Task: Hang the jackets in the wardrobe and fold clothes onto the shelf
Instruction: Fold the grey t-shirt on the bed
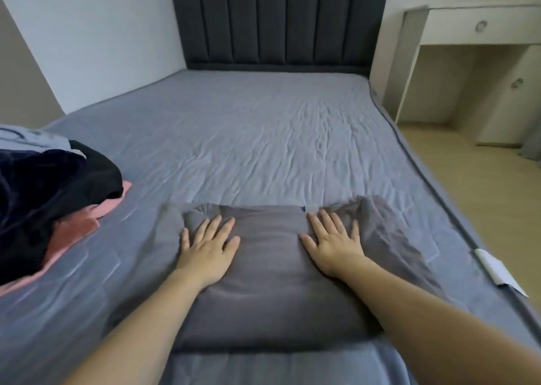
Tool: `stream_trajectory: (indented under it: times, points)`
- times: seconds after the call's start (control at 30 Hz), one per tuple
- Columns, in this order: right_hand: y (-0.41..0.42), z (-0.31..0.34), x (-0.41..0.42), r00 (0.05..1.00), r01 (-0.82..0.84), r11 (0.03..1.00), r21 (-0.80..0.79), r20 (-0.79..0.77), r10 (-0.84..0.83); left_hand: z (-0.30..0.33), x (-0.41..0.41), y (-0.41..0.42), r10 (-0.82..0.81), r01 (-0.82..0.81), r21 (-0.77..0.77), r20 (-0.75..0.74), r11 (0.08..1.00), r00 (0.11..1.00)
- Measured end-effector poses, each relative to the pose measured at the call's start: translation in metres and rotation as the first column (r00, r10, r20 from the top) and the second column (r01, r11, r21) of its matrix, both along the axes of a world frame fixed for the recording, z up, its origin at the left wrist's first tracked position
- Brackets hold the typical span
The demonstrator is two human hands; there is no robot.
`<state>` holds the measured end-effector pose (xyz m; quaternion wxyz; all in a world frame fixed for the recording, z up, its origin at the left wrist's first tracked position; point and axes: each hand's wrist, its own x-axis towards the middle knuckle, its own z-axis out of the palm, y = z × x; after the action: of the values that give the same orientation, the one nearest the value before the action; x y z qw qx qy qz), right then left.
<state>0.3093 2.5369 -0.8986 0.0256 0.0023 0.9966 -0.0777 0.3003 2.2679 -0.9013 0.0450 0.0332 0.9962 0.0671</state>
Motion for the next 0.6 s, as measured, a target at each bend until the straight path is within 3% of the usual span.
stream_trajectory:
  times: [0.1, 0.17, 0.27, 0.33, 0.37, 0.43, 0.5, 0.6]
  points:
    - [0.009, -0.020, -0.013, 0.995, 0.068, 0.998, -0.009, -0.076, -0.069, -0.014, -0.008, -0.009, 0.048, -0.044, 0.043, -0.088, 0.998, 0.995]
    - [0.012, -0.015, -0.021, 0.994, 0.107, 0.993, 0.048, -0.035, -0.105, -0.005, -0.005, -0.018, 0.089, -0.086, 0.057, -0.064, 0.995, 0.994]
    - [-0.003, 0.002, -0.025, 0.983, 0.178, 0.974, 0.138, 0.008, -0.181, 0.014, 0.023, -0.047, 0.250, -0.249, 0.224, 0.024, 0.942, 0.968]
    - [-0.037, 0.013, -0.020, 0.985, 0.170, 0.978, 0.117, -0.034, -0.168, 0.029, 0.044, -0.072, 0.351, -0.385, 0.473, 0.162, 0.792, 0.922]
    - [-0.059, 0.016, -0.016, 0.993, 0.105, 0.992, 0.065, -0.066, -0.101, 0.037, 0.057, -0.083, 0.355, -0.446, 0.612, 0.272, 0.653, 0.894]
    - [-0.107, 0.017, 0.000, 0.989, -0.121, 0.990, -0.075, -0.091, 0.114, 0.049, 0.083, -0.101, 0.295, -0.554, 0.698, 0.468, 0.455, 0.833]
    - [-0.145, 0.009, 0.022, 0.959, -0.283, 0.952, -0.114, -0.040, 0.281, 0.052, 0.106, -0.112, 0.217, -0.600, 0.639, 0.576, 0.482, 0.788]
    - [-0.158, -0.011, 0.038, 0.950, -0.307, 0.951, -0.045, -0.065, 0.304, 0.052, 0.128, -0.117, 0.143, -0.597, 0.612, 0.626, 0.518, 0.766]
